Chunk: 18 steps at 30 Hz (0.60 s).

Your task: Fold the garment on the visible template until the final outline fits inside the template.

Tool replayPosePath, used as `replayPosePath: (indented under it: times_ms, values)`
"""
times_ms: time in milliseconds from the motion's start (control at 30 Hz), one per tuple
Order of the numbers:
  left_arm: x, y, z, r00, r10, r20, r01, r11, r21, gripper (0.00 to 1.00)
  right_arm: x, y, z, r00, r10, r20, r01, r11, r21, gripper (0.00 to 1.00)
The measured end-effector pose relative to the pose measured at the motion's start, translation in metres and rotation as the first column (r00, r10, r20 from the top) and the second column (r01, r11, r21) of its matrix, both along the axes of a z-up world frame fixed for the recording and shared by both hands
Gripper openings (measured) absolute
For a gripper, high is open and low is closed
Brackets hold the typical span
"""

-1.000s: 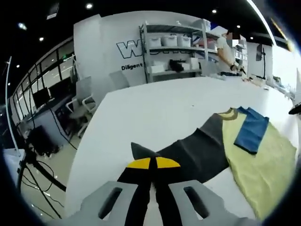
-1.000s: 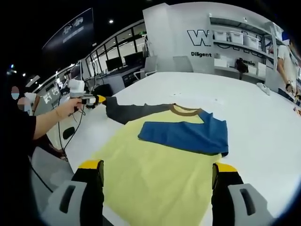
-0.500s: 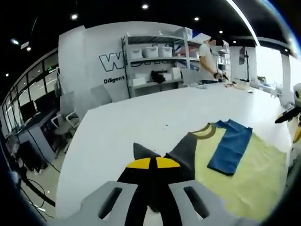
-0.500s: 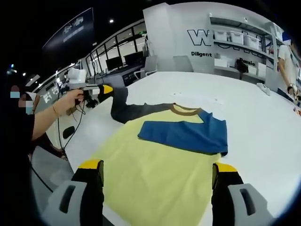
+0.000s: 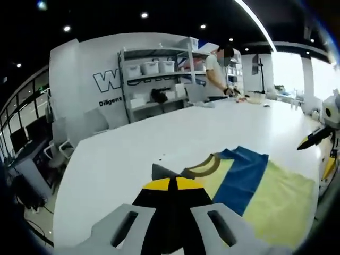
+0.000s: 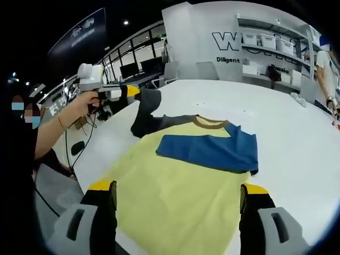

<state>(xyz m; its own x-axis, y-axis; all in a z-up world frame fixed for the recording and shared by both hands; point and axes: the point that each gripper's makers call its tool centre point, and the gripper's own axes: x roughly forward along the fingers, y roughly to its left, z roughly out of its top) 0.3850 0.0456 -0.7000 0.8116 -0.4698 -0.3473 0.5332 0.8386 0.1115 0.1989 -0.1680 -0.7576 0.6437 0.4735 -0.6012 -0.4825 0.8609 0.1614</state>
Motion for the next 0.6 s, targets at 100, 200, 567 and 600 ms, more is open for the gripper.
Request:
replayPosePath:
  times_ms: [100, 200, 567, 600]
  values:
    - [0.000, -0.015, 0.006, 1.000, -0.023, 0.008, 0.023, 0.999, -0.022, 0.01, 0.000, -0.001, 0.000, 1.000, -0.003, 0.001, 0.003, 1.000, -0.002, 0.96]
    - [0.001, -0.028, 0.010, 0.999, -0.038, 0.008, 0.038, 0.998, -0.041, 0.01, 0.000, -0.001, -0.001, 1.000, -0.001, -0.001, 0.001, 1.000, -0.007, 0.96]
    - [0.000, -0.070, 0.013, 0.996, -0.088, 0.018, 0.089, 0.994, -0.065, 0.01, 0.002, -0.002, 0.001, 1.000, -0.019, 0.009, 0.019, 1.000, 0.010, 0.98]
    - [-0.001, -0.074, 0.012, 0.995, -0.093, 0.021, 0.094, 0.994, -0.061, 0.01, 0.002, -0.002, 0.001, 1.000, -0.021, 0.007, 0.020, 1.000, 0.009, 0.98]
